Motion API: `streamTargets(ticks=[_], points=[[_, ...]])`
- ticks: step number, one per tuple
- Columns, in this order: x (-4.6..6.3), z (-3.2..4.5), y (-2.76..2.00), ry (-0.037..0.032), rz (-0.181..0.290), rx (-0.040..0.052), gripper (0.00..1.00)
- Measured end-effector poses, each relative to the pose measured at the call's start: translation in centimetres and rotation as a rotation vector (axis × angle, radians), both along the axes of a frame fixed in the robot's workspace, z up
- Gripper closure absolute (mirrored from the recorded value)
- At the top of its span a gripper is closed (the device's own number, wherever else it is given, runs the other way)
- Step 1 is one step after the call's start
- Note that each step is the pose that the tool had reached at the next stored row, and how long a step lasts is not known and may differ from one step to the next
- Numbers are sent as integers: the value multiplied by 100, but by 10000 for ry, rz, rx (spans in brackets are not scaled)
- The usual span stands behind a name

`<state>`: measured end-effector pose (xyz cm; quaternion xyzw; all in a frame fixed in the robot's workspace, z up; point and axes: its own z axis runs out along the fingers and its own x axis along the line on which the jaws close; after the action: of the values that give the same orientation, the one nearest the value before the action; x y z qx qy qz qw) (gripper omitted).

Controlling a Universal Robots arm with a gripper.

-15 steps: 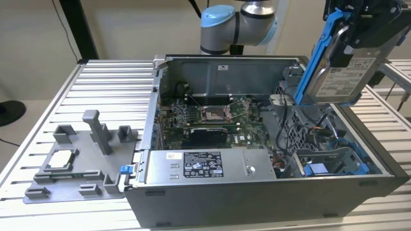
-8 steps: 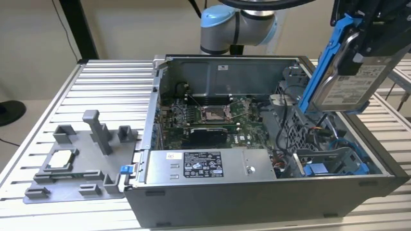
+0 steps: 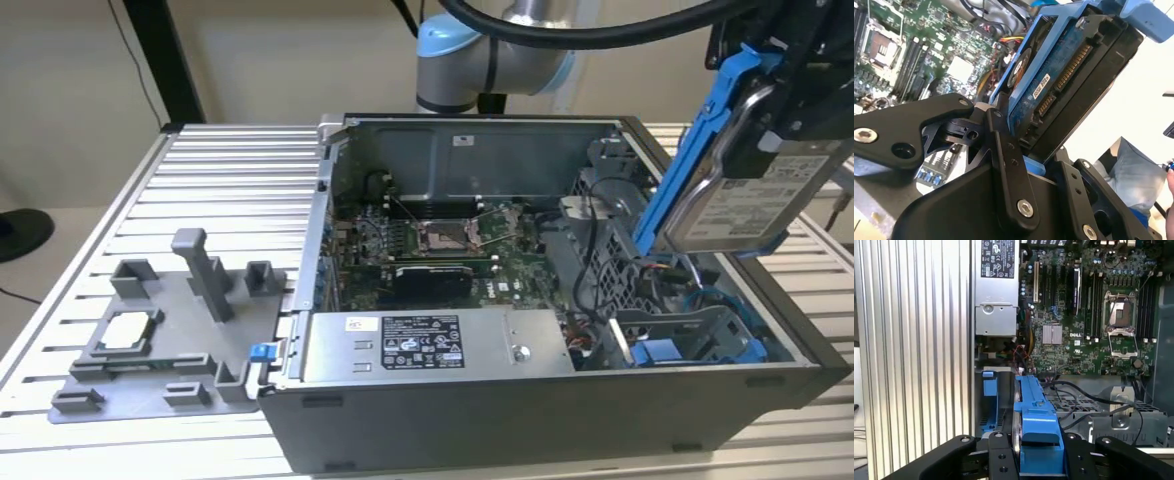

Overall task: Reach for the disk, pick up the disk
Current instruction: 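Pick up the disk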

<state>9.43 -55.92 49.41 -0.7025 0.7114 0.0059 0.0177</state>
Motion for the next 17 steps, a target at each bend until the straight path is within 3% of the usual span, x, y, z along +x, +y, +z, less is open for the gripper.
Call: streamTargets(ticks=[8,11,17], points=[[4,-2,-196,0,0,0,100],[6,-2,-224,0,0,-1,100],[35,-2,-233,0,15,0,100]])
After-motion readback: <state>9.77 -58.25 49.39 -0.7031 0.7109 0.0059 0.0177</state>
